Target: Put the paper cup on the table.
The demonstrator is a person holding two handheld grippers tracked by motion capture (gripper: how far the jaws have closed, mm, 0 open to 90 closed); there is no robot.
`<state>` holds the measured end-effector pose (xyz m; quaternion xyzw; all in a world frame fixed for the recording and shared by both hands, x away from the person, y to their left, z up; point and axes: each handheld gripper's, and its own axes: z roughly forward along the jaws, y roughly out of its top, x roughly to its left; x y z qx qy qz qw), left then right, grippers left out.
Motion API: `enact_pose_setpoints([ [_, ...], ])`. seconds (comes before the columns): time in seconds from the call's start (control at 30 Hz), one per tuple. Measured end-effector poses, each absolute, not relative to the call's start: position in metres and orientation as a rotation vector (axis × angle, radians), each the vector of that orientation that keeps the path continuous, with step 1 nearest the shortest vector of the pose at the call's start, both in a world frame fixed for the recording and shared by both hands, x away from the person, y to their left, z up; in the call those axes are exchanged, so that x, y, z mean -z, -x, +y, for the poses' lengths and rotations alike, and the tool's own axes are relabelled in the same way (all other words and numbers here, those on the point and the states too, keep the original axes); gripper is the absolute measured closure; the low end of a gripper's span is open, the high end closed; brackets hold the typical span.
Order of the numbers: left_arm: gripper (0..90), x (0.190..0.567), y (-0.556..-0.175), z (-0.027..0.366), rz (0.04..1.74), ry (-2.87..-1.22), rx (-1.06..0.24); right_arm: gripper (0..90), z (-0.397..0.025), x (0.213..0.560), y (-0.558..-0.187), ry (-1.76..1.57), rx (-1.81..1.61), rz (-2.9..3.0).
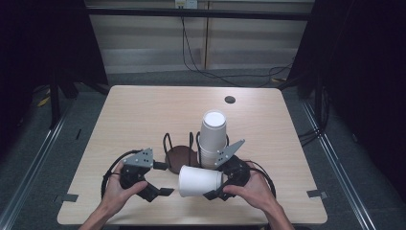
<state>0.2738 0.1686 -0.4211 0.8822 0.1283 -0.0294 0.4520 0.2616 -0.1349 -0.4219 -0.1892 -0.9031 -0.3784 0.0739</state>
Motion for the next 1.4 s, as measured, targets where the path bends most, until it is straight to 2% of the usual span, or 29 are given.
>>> enact_pose_setpoints([
  [1.13, 15.9, 0.428, -0.266, 0.161, 0.328, -2.033, 0.136, 25.2, -0.155, 0.414, -0.264, 0.557, 1.64, -2.446],
  [1.4, 15.8, 0.422, -0.261, 0.16, 0.32, -1.91, 0.142, 25.2, -0.155, 0.413, -0.263, 0.53, 1.673, -2.408],
])
